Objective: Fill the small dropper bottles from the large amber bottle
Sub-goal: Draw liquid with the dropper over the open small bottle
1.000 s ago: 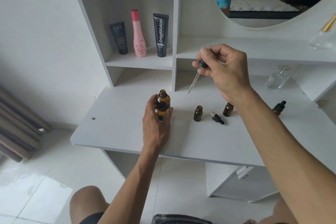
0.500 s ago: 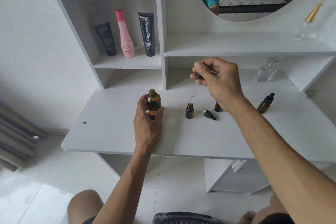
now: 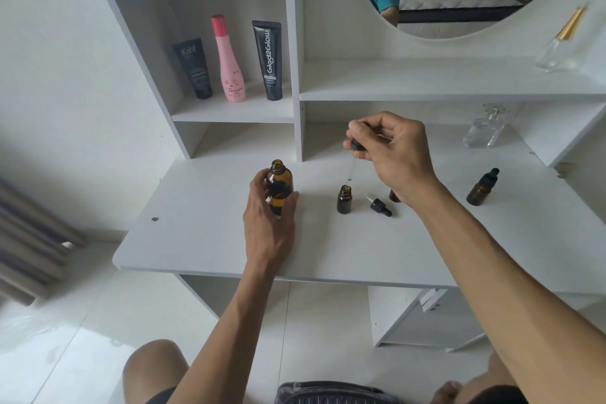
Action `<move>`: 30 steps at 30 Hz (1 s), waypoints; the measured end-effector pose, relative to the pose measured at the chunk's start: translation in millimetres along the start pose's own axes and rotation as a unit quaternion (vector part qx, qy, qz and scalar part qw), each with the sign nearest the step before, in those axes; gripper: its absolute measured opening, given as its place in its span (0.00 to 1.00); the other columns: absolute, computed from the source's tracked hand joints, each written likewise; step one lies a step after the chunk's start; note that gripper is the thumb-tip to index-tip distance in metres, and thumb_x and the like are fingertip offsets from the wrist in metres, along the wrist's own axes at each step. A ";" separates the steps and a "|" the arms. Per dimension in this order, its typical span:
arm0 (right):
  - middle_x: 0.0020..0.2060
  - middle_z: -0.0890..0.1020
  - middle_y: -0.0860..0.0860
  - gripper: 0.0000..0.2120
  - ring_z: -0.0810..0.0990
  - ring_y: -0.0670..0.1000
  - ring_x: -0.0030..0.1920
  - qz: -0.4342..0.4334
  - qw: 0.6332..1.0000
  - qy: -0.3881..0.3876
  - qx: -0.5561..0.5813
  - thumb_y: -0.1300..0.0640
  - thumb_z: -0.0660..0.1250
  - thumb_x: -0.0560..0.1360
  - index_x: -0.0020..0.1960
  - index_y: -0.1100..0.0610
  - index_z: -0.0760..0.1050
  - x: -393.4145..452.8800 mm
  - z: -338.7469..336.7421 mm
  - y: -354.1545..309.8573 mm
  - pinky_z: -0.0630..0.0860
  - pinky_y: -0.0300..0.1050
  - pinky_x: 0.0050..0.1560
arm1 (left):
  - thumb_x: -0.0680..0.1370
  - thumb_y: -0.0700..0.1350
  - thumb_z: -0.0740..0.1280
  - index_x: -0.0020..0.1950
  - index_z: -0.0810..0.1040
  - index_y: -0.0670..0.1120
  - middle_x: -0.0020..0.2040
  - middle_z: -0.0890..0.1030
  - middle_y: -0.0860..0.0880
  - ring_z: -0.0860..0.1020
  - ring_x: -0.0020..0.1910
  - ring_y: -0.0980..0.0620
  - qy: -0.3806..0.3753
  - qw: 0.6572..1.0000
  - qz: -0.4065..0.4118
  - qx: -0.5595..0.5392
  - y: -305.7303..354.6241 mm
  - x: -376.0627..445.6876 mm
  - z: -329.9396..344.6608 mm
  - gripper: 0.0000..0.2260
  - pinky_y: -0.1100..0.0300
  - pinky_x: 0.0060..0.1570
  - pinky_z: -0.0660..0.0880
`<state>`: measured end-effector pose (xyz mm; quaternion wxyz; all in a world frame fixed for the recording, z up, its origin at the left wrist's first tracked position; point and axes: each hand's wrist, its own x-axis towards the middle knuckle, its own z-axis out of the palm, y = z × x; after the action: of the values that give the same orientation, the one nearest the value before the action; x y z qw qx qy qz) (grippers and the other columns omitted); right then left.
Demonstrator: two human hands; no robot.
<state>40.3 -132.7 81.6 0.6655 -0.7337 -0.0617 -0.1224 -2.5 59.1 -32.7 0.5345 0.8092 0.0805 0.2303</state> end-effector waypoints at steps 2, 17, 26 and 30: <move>0.40 0.85 0.54 0.05 0.88 0.53 0.42 0.000 1.000 -0.005 -0.003 0.57 0.73 0.77 0.43 0.57 0.81 -0.9 0.9 -0.4 0.84 0.54 0.50 | 0.79 0.47 0.71 0.71 0.67 0.57 0.61 0.80 0.54 0.82 0.55 0.52 0.001 1.000 0.001 -0.002 0.4 -0.2 -0.2 0.23 0.59 0.55 0.78; 0.38 0.85 0.58 0.08 0.87 0.52 0.40 -0.033 0.999 -0.011 -0.037 0.57 0.73 0.76 0.42 0.62 0.80 -3.3 6.9 0.1 0.85 0.53 0.48 | 0.79 0.48 0.71 0.72 0.67 0.57 0.60 0.79 0.56 0.82 0.54 0.54 -0.002 1.000 -0.008 -0.014 -0.5 0.5 -1.0 0.24 0.77 0.46 0.71; 0.36 0.85 0.58 0.11 0.87 0.53 0.41 -0.054 0.997 -0.010 -0.047 0.57 0.73 0.76 0.43 0.65 0.80 -3.3 8.5 -3.4 0.84 0.46 0.46 | 0.79 0.48 0.72 0.72 0.67 0.57 0.58 0.78 0.57 0.82 0.54 0.54 0.000 1.000 -0.001 -0.013 -0.7 0.5 -0.1 0.23 0.69 0.49 0.75; 0.37 0.85 0.58 0.11 0.87 0.52 0.41 -0.055 0.997 -0.008 -0.050 0.56 0.73 0.76 0.42 0.64 0.80 -3.6 8.5 -2.9 0.84 0.46 0.45 | 0.79 0.48 0.71 0.71 0.67 0.56 0.58 0.79 0.57 0.82 0.53 0.53 -0.001 1.000 0.001 -0.011 -0.6 0.5 0.2 0.23 0.67 0.49 0.75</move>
<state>37.0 -123.7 82.8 0.6195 -0.7628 -0.1011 -0.1557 -1.9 59.4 -33.2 0.5436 0.8034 0.0765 0.2306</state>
